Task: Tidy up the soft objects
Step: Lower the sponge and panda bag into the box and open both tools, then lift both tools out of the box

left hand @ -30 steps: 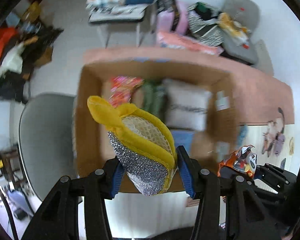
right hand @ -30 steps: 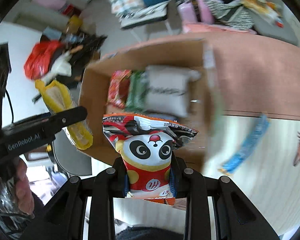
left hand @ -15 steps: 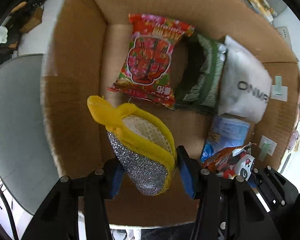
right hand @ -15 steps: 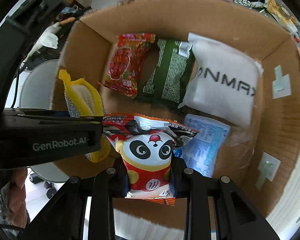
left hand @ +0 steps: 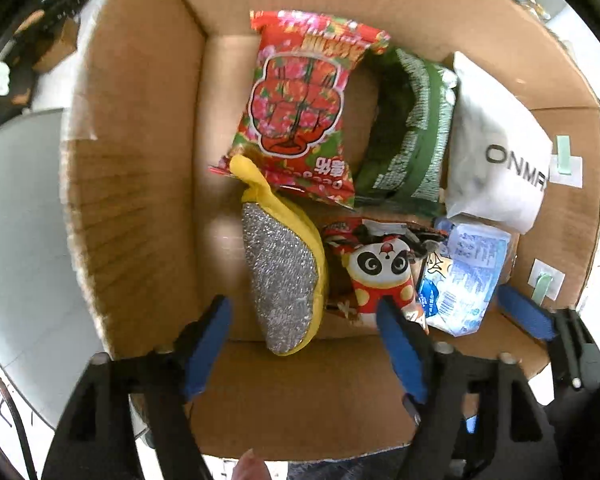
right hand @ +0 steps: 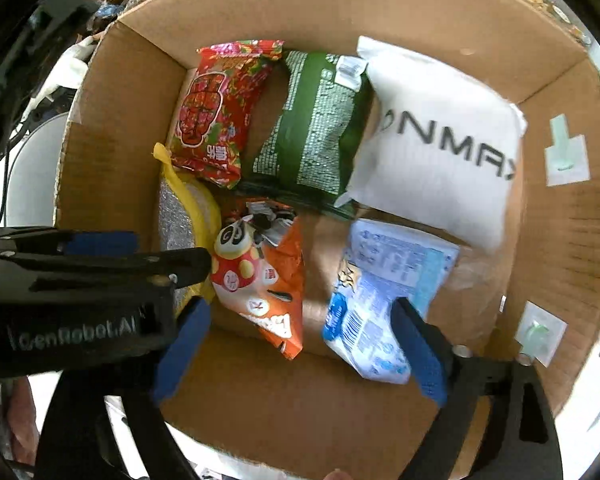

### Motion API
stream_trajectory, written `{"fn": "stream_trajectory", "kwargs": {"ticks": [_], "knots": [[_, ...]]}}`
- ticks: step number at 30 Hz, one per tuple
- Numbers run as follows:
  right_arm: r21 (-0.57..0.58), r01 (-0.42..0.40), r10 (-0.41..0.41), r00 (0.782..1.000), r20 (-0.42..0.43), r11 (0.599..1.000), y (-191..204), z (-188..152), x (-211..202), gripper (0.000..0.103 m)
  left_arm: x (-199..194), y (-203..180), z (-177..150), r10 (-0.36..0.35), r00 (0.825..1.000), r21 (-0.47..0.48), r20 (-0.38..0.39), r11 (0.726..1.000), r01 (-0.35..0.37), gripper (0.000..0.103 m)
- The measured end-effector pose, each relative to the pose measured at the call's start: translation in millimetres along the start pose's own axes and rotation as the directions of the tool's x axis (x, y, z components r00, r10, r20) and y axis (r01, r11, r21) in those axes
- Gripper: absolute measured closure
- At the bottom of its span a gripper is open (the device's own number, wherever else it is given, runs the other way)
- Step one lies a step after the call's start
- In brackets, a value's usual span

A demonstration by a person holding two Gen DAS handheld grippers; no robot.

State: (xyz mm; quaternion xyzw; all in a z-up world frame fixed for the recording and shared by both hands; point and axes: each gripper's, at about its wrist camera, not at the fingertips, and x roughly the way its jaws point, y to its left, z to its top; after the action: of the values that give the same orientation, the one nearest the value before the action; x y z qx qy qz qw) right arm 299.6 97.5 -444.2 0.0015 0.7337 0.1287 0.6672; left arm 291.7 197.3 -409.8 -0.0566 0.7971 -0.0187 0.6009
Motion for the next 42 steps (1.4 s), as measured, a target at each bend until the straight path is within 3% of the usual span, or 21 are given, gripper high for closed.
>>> {"fn": "stream_trajectory", "kwargs": {"ticks": [5,10,15,16,18,22,33,39,42], "knots": [[0.028,0.022,-0.022,0.999,0.029,0.999,-13.4,-11.8,-23.6,0.000,-21.4,-8.1,-27.8,0.001,0.997,-0.019,0.076,1.000,0.001,0.027],[0.043,0.050,-0.053,0.996,0.073,0.998,-27.8,-29.9,-52.7,0.000,-48.5,-17.0,-59.1,0.028,0.981,-0.023,0.192,0.999,-0.024,0.027],[0.031,0.075,-0.079,0.987,0.142,0.997,-19.1,-56.8,-87.0,0.000,-85.5,-19.6,-91.4,0.051,0.944,-0.024,0.327,0.999,-0.046,0.026],[0.029,0.078,-0.082,0.984,0.156,0.997,-20.1,-63.0,-94.7,0.000,-93.1,-15.5,-94.9,0.054,0.934,-0.027,0.353,0.998,-0.048,0.024],[0.033,0.083,-0.088,0.978,0.188,0.996,-20.7,-74.8,-111.9,0.000,-105.4,-14.8,-99.2,0.066,0.918,-0.038,0.392,0.998,-0.056,0.005],[0.036,0.086,-0.092,0.966,0.243,0.996,-25.9,-99.2,-147.7,0.000,-119.8,-19.2,-114.7,0.071,0.882,-0.045,0.467,0.997,-0.056,0.004],[0.034,0.094,-0.100,0.937,0.336,0.995,-24.6,-139.2,-199.8,0.000,-154.8,-32.8,-157.8,0.101,0.804,-0.063,0.586,0.995,-0.078,0.004],[0.069,0.069,-0.089,0.934,0.346,0.995,-40.3,-147.5,-202.5,0.000,-161.7,-39.1,-161.7,0.119,0.785,-0.078,0.608,0.993,-0.090,0.004],[0.159,0.065,-0.117,0.932,0.343,0.985,-77.1,-148.1,-197.7,0.000,-153.9,-46.7,-154.5,0.150,0.785,-0.094,0.601,0.989,-0.118,0.004]]}}
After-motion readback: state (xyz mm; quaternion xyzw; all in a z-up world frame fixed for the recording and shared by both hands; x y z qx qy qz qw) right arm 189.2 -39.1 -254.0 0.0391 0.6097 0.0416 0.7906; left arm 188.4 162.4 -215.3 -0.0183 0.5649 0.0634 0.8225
